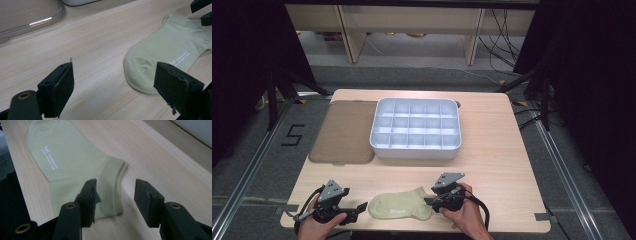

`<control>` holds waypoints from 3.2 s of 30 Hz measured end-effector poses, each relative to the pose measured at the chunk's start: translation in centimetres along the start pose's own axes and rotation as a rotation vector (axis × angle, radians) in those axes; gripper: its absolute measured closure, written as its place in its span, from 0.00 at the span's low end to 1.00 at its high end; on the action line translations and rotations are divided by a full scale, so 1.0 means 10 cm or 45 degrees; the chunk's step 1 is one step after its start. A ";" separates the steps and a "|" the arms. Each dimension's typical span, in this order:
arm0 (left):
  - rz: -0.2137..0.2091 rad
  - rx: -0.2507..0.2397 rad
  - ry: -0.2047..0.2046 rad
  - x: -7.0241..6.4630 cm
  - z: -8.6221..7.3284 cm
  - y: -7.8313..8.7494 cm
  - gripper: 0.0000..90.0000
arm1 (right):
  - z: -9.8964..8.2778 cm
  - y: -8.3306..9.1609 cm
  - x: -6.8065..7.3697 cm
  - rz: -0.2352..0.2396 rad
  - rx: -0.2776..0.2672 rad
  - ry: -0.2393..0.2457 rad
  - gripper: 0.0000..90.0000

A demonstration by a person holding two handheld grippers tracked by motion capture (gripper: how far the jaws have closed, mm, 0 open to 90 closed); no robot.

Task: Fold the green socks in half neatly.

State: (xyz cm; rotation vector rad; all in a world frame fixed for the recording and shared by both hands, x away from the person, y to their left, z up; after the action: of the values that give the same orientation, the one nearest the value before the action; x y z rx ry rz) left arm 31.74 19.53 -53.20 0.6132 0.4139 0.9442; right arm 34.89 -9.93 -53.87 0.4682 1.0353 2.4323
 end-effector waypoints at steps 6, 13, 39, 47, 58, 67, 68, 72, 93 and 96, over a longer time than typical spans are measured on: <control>-0.002 0.005 -0.009 0.00 0.00 0.00 0.18 | 0.01 -0.06 0.00 0.016 0.032 0.034 0.65; -0.005 0.008 -0.011 0.00 -0.01 0.00 0.18 | 0.02 -0.09 -0.02 0.000 0.019 0.046 0.70; 0.005 -0.004 -0.010 0.00 0.00 0.00 0.18 | -0.03 -0.15 -0.01 0.089 0.008 -0.108 0.87; 0.000 -0.008 -0.013 0.00 0.00 0.00 0.18 | -0.03 -0.11 0.00 0.125 0.009 -0.089 0.91; -0.007 0.003 -0.010 0.00 0.00 0.01 0.18 | 0.07 0.04 0.09 0.165 -0.033 -0.041 0.91; -0.019 0.005 -0.019 -0.01 -0.01 0.01 0.23 | 0.00 0.24 -0.01 0.169 -0.008 -0.041 0.92; -0.021 -0.008 0.000 -0.03 0.00 0.00 0.24 | -0.01 0.26 -0.02 0.172 -0.007 -0.047 0.92; -0.050 -0.024 0.005 -0.06 0.00 -0.03 0.25 | -0.08 0.35 -0.12 0.157 0.003 -0.048 0.92; -0.187 0.007 -0.083 -0.47 0.17 -0.30 0.41 | -0.26 0.38 -0.37 0.154 0.052 -0.099 0.91; -0.219 0.019 -0.082 -0.58 0.21 -0.42 0.45 | -0.27 0.38 -0.38 0.154 0.054 -0.096 0.91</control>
State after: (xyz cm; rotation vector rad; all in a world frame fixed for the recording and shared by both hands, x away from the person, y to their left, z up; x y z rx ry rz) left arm 32.45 12.14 -53.94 0.6100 0.4093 0.7562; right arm 35.76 -15.82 -53.27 0.6490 1.0560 2.4806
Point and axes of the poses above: each handheld gripper's, and its own axes: y roughly backward along the jaws, z roughly out of its top, x roughly to its left, the point moved 6 cm from there along -y, roughly forward along the jaws, and after that the axes turned 5 degrees about z, right-handed, at the moved point
